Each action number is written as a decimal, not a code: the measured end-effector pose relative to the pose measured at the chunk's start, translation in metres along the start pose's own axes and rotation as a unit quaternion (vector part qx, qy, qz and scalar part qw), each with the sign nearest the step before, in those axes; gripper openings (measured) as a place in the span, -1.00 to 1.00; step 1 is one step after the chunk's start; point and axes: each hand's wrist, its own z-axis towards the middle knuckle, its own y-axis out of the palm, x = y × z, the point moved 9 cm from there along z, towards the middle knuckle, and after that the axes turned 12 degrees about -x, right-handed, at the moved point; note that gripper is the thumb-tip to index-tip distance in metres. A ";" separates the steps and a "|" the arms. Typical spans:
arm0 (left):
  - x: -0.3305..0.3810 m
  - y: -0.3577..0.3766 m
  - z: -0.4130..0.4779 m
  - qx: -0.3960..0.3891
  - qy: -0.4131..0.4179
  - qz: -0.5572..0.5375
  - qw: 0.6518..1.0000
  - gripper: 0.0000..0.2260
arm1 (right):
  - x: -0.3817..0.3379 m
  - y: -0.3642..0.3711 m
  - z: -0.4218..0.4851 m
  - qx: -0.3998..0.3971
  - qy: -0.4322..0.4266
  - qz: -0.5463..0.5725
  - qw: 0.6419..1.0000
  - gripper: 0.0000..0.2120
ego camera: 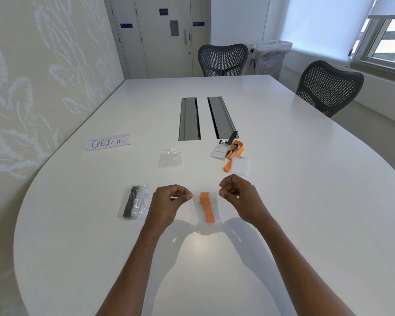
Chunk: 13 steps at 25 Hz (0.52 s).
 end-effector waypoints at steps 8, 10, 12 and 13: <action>0.003 0.006 0.002 0.008 0.003 0.026 1.000 -0.89 | -0.007 0.014 -0.001 -0.002 -0.017 -0.112 0.994 -0.85; 0.005 0.009 0.002 -0.003 0.017 0.019 1.000 -0.90 | -0.004 0.015 -0.002 0.001 -0.015 -0.098 0.995 -0.82; 0.005 0.015 0.002 -0.029 0.024 -0.025 0.999 -0.94 | -0.003 0.014 -0.001 0.003 -0.020 -0.070 0.997 -0.83; 0.007 0.017 0.002 -0.041 0.025 -0.053 0.997 -0.95 | -0.004 0.013 -0.001 0.006 -0.025 -0.051 0.998 -0.86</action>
